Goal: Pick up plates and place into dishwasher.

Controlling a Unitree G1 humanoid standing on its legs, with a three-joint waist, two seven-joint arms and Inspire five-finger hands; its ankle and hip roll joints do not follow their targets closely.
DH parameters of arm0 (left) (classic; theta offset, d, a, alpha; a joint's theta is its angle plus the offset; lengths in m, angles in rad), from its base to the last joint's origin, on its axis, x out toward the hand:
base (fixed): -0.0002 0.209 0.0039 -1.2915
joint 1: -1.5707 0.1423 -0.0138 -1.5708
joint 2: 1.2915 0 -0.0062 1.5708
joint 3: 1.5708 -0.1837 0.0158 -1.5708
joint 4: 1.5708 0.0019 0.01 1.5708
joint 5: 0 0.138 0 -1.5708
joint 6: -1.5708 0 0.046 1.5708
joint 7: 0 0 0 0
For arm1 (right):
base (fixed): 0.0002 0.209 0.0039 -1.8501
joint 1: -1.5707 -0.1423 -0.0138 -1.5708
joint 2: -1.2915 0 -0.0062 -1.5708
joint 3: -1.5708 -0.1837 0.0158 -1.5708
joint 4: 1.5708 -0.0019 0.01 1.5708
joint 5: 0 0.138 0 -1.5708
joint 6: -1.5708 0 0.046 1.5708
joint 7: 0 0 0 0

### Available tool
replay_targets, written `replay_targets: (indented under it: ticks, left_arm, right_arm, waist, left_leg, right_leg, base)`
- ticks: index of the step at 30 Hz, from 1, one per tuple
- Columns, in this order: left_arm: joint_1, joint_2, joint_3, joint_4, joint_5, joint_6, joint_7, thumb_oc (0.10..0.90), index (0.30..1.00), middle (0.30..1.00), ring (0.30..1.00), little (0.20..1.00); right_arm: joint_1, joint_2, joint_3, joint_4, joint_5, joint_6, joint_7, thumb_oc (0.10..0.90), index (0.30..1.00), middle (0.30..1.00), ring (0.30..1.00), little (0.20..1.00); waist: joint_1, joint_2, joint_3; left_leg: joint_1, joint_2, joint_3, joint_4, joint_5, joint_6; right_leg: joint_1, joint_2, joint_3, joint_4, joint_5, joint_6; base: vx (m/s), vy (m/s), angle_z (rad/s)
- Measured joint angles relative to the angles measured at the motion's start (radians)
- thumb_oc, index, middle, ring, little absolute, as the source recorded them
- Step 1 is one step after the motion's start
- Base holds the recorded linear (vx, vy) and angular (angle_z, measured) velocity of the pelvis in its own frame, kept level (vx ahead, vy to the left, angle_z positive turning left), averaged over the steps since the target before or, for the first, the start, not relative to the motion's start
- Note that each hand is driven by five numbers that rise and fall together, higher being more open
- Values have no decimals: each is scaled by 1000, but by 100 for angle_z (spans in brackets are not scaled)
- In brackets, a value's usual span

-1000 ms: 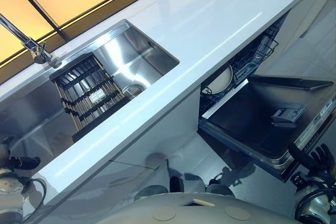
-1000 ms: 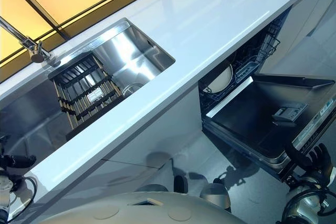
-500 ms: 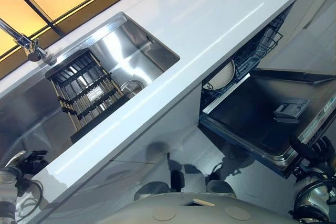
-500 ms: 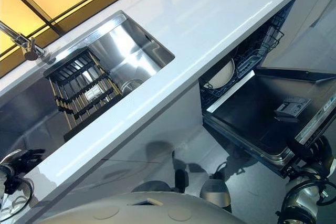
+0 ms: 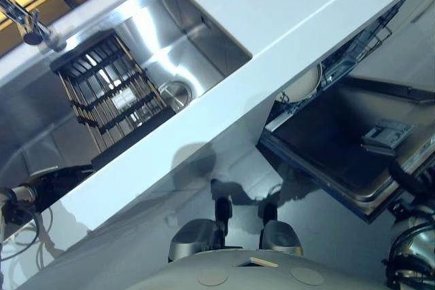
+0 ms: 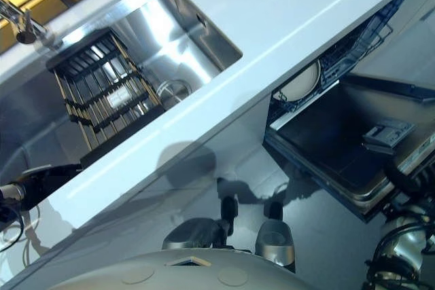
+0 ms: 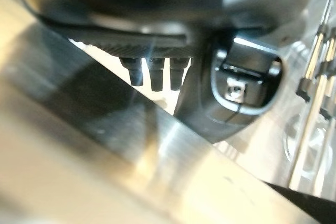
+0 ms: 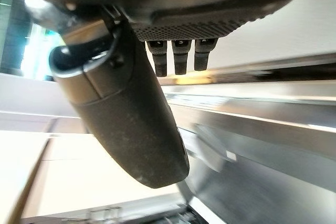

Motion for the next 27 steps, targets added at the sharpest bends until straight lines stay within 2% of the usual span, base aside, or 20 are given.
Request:
replay_targets:
  ticks: [3,5,6,8,9,11,14,15,20,24,27]
  left_arm:
    - [-61,53,-8,-4,-125,-25,-34,800,900,900,900,900]
    - [-136,67,-17,-4,-227,-30,-64,800,900,900,900,900]
    - [-162,98,-28,-27,-268,-31,-93,800,900,900,900,900]
    - [-206,174,-55,-58,-327,-49,-108,800,900,900,900,900]
    - [-241,172,-62,-44,-353,-70,-100,800,900,900,900,900]
    - [-303,199,-77,-43,-387,-86,-117,800,900,900,900,900]
    - [-326,229,-79,-45,-436,-130,-147,800,900,900,900,900]
    - [-333,239,-79,-38,-447,-139,-148,800,900,900,900,900]
    - [-312,269,-115,-1,-450,-180,-133,800,900,900,900,900]
    - [-309,273,-116,67,-450,-210,-170,800,900,900,900,900]
    - [-306,270,-115,95,-450,-225,-189,800,900,900,900,900]
  right_arm:
    - [-84,-60,0,-61,63,-77,-36,800,900,900,900,900]
    - [-151,-120,-4,-61,111,-106,-55,800,900,900,900,900]
    - [-169,-139,-10,-61,120,-117,-67,800,900,900,900,900]
    - [-190,-166,-9,-61,132,-152,-94,800,900,900,900,900]
    - [-209,-175,-7,-60,132,-158,-105,800,900,900,900,900]
    - [-234,-177,-1,-57,132,-160,-114,800,900,900,900,900]
    - [-240,-180,12,-56,144,-175,-129,800,900,900,900,900]
    - [-241,-180,29,-37,185,-187,-125,800,900,900,900,900]
    - [-242,-180,37,52,352,-202,-103,800,900,900,900,900]
    - [-260,-180,32,144,499,-204,-89,800,900,900,900,900]
    - [-265,-180,-17,217,617,-204,-74,800,900,900,900,900]
  waist:
    - [7,-7,66]
    - [13,-7,117]
    - [19,-8,147]
    - [36,-12,155]
    - [36,-14,157]
    - [31,-17,182]
    - [22,-16,187]
    - [14,-14,186]
    - [4,15,184]
    - [2,16,184]
    - [0,17,183]
  left_leg:
    - [-151,7,24,137,-28,6]
    - [-258,8,33,236,-48,9]
    - [-294,10,36,278,-58,8]
    - [-436,20,47,403,-94,14]
    - [-494,21,53,453,-107,20]
    - [-561,19,66,530,-125,26]
    - [-665,19,91,626,-157,47]
    - [-705,17,101,661,-166,50]
    - [-790,12,110,755,-202,62]
    - [-804,2,104,786,-216,55]
    - [-800,3,104,789,-219,51]
  right_leg:
    - [-136,1,16,95,-1,-1]
    - [-235,1,28,177,-9,-4]
    - [-270,1,30,214,-12,-5]
    - [-414,0,36,346,-47,-7]
    - [-477,0,55,404,-62,-8]
    - [-549,0,79,482,-79,-11]
    - [-671,-1,116,592,-110,-5]
    - [-716,-1,135,631,-114,-2]
    - [-810,-1,141,726,-152,-5]
    - [-832,4,157,763,-165,-10]
    - [-830,6,158,768,-169,-11]
  base:
    - [-285,-52,-8]
    - [-273,-40,-8]
    - [-292,-2,1]
    - [-187,50,-6]
    - [-72,65,-6]
    - [-43,84,-9]
    - [-27,87,-22]
    - [-20,72,-17]
    - [-1,27,-8]
    - [19,16,-7]
    - [41,30,-2]
